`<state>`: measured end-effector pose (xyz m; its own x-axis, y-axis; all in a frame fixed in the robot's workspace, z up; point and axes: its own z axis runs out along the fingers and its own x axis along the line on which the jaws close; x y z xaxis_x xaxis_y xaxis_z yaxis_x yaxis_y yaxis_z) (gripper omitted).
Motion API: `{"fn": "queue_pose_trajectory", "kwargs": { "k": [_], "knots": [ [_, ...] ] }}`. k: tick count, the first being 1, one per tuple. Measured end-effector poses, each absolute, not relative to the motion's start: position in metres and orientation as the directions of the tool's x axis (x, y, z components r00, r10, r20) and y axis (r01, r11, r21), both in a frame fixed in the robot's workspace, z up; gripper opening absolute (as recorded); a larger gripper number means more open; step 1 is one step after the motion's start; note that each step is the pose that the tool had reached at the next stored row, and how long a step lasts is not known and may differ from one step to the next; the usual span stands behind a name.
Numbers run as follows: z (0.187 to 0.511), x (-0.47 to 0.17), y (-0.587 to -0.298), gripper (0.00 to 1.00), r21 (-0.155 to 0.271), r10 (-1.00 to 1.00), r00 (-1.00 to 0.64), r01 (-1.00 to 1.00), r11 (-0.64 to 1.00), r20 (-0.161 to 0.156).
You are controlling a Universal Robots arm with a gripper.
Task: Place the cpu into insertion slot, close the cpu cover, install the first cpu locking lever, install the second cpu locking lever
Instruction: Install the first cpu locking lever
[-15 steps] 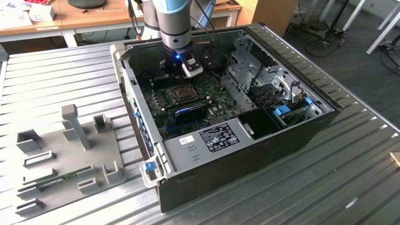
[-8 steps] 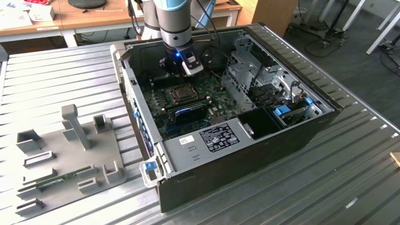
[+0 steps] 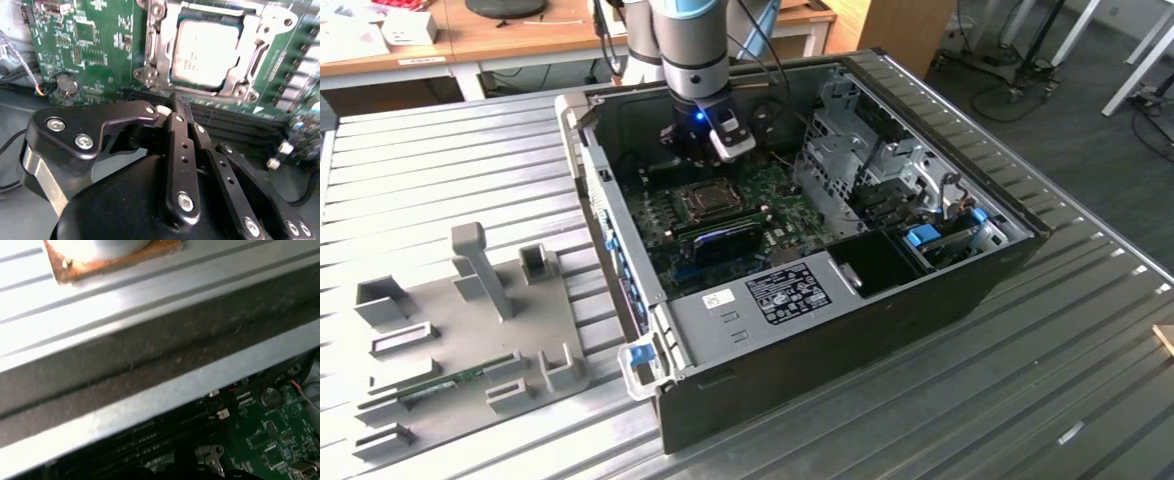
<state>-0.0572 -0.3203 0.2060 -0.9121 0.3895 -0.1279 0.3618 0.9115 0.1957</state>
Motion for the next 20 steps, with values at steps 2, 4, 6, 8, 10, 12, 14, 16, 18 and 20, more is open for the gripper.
{"fn": "queue_pose_trajectory", "kwargs": {
  "k": [2, 4, 6, 8, 10, 12, 14, 16, 18, 20],
  "knots": [
    [0.206, -0.0572, -0.3203, 0.1, 0.162, 0.372, -0.919, 0.35, 0.923, -0.133],
    [0.206, -0.0572, -0.3203, 0.1, 0.131, 0.355, -0.925, 0.339, 0.932, -0.137],
    [0.206, -0.0571, -0.3203, 0.1, 0.116, 0.338, -0.931, 0.324, 0.939, -0.137],
    [0.206, -0.0572, -0.3203, 0.1, 0.113, 0.323, -0.936, 0.31, 0.944, -0.136],
    [0.206, -0.0572, -0.3203, 0.1, 0.113, 0.322, -0.937, 0.309, 0.944, -0.136],
    [0.206, -0.0572, -0.3203, 0.1, 0.113, 0.322, -0.937, 0.308, 0.945, -0.136],
    [0.206, -0.0571, -0.3203, 0.1, 0.113, 0.321, -0.937, 0.308, 0.945, -0.135],
    [0.2059, -0.0571, -0.3203, 0.1, 0.108, 0.314, -0.941, 0.301, 0.947, -0.127],
    [0.2058, -0.0571, -0.3203, 0.1, 0.101, 0.295, -0.948, 0.284, 0.954, -0.119],
    [0.2056, -0.0571, -0.3203, 0.1, 0.095, 0.271, -0.956, 0.261, 0.961, -0.112]
  ]
}}
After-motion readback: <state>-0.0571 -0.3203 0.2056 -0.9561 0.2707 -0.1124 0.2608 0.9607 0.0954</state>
